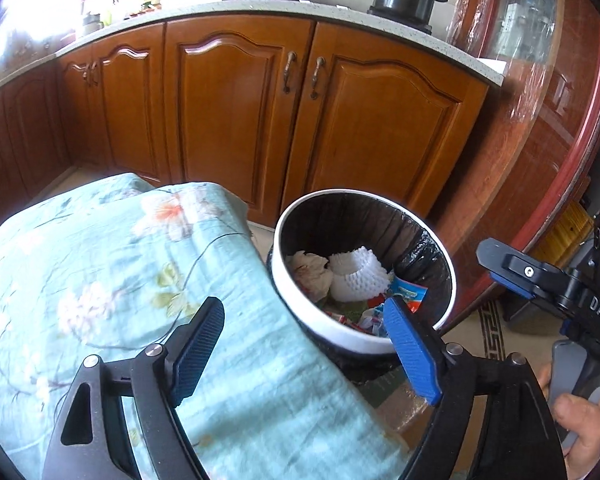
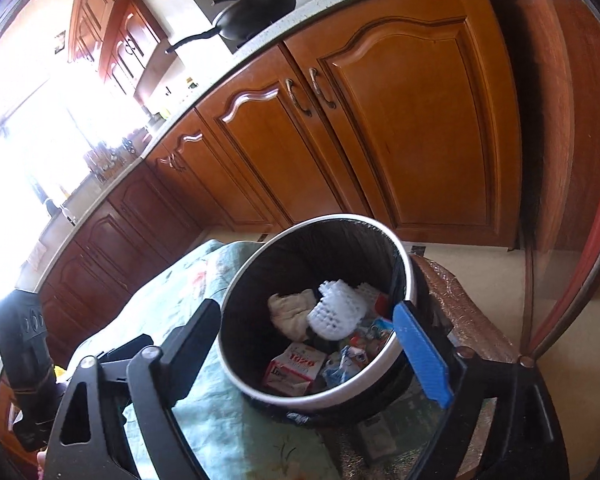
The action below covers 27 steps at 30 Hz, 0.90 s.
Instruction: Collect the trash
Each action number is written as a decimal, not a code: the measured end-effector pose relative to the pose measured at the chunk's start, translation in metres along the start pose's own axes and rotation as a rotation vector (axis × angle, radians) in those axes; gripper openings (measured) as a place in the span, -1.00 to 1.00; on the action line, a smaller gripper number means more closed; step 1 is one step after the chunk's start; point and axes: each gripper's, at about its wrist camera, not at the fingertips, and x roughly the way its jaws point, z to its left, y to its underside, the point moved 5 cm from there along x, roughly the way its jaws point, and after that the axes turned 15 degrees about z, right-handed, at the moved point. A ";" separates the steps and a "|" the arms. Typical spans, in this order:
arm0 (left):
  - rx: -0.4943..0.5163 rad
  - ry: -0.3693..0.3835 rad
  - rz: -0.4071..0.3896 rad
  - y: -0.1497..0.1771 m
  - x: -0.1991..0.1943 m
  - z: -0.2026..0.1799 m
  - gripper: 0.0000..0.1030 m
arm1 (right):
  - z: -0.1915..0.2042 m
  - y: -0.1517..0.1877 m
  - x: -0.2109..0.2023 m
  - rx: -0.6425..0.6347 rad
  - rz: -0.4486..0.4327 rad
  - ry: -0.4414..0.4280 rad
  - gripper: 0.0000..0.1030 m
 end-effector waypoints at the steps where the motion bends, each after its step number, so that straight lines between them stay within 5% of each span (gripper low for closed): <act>1: -0.008 -0.010 -0.014 0.005 -0.006 0.000 0.62 | 0.004 0.005 -0.004 -0.004 -0.012 -0.003 0.86; 17: -0.043 -0.101 -0.225 0.093 -0.106 0.015 0.80 | 0.083 0.054 -0.061 -0.151 -0.169 -0.001 1.00; 27: -0.079 -0.243 -0.378 0.154 -0.138 0.030 0.98 | 0.118 0.094 -0.073 -0.289 -0.348 0.140 1.00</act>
